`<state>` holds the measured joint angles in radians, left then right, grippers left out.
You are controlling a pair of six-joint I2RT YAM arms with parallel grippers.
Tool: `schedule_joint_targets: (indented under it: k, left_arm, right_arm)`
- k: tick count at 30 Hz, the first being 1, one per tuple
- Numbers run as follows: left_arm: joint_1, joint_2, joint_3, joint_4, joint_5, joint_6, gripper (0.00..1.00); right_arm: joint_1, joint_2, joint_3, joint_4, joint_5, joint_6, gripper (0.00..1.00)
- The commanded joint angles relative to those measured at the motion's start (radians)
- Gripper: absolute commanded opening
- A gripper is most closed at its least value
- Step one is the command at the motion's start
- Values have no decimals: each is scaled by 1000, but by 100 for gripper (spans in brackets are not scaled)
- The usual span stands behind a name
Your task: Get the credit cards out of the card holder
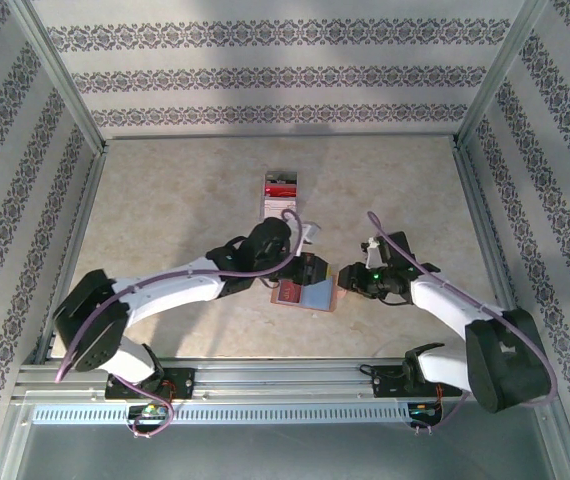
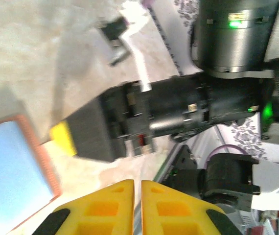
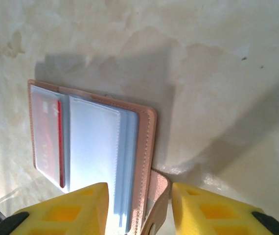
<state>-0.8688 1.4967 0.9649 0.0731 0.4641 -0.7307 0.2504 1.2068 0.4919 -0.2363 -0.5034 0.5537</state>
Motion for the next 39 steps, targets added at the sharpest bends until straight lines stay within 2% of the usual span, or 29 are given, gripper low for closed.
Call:
schedule_joint_targets:
  k: [1,4,8,13,17,20,26,39]
  left_arm:
    - [59,-73,-68,-149,-103,48,13]
    - [117,-129,-117,-211,-125,54,13]
    - [186,-166,-180,-219,-87,42,13]
    - [217,-152,-205,-208,-32,47,9]
    - [242,-110,-233,-123,54,-1,3]
    - [249,-78,-244,-70,72,-36,0]
    - [249,27,-210,-33,119,-33,0]
    - [270,182,-190,53,138,-28,0]
  right_arm:
    - [-16,-71,40,-85,18,-7,42]
    - [-24,-137,51,-116,11,5,45]
    - [-24,-202,66,-117,-38,56,46]
    - [-14,-231,73,-75,-107,144,45]
    - [26,-226,72,-19,-129,208,44]
    - [80,-205,72,16,-108,237,44]
    - [195,-120,82,69,-25,272,44]
    - [311,78,100,184,58,326,38]
